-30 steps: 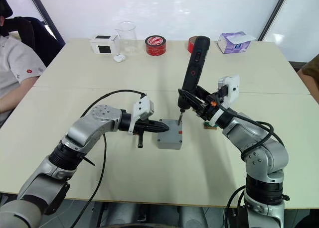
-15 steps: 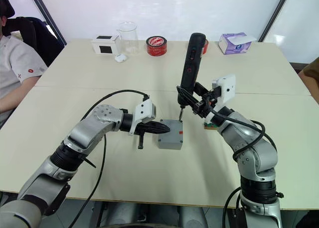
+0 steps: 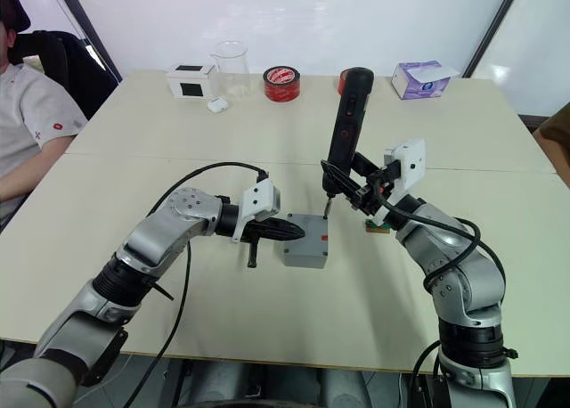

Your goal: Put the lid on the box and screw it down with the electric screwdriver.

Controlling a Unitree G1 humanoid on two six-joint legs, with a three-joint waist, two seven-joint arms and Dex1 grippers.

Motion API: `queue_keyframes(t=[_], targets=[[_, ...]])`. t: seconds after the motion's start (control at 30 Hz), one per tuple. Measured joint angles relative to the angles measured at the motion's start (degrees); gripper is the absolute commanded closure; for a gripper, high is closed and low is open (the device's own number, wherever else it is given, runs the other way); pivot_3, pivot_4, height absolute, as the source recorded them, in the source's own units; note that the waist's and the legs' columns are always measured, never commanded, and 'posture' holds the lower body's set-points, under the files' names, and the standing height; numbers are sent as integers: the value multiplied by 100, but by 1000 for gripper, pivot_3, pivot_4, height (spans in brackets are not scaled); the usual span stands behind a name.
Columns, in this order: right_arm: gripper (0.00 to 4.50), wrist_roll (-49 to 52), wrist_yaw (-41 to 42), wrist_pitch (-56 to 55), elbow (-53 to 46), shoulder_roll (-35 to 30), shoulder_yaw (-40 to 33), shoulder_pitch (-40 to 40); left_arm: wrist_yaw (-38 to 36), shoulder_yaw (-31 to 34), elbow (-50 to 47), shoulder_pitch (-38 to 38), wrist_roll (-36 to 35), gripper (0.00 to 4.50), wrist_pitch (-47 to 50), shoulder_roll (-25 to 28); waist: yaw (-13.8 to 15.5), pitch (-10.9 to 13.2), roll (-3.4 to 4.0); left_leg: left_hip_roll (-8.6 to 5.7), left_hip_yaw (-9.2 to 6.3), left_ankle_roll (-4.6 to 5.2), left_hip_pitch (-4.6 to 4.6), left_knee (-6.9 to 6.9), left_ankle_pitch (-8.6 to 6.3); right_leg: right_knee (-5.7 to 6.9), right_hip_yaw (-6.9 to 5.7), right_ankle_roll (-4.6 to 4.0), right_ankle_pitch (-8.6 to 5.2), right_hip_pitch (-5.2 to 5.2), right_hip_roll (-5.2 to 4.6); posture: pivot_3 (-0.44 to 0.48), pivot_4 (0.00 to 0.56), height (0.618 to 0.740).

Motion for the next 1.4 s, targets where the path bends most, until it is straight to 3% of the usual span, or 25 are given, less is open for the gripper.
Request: queue_keyframes(t=[0.23,0.57,1.27,1.4], targets=[[2663,-192,132,-290,-230,-133,222,293,-20,-8,32,18,24,4500,-22,-2,0,-20,-19,1,-1,3,11,0,-2,-1,-1,-1,-1,12,1,0,150,740],[2663,-656,158,-741,-297,-141,525,763,-38,-129,36,163,152,4500,-67,1,-27,-111,-89,32,-3,37,166,-19,-25,-19,-5,-54,-46,161,1,0,150,740],[2663,-729,218,-646,-138,-176,628,513,-45,-127,22,207,192,4500,-30,-82,-16,-136,-88,34,-5,38,162,-24,-27,-24,-6,-61,-50,156,-12,0,150,740],[2663,-51,176,174,30,-324,288,-84,-49,-116,29,199,207,4500,-97,-103,-20,-117,-69,34,-1,37,143,-25,-27,-26,-6,-64,-49,136,-37,0,150,740]])
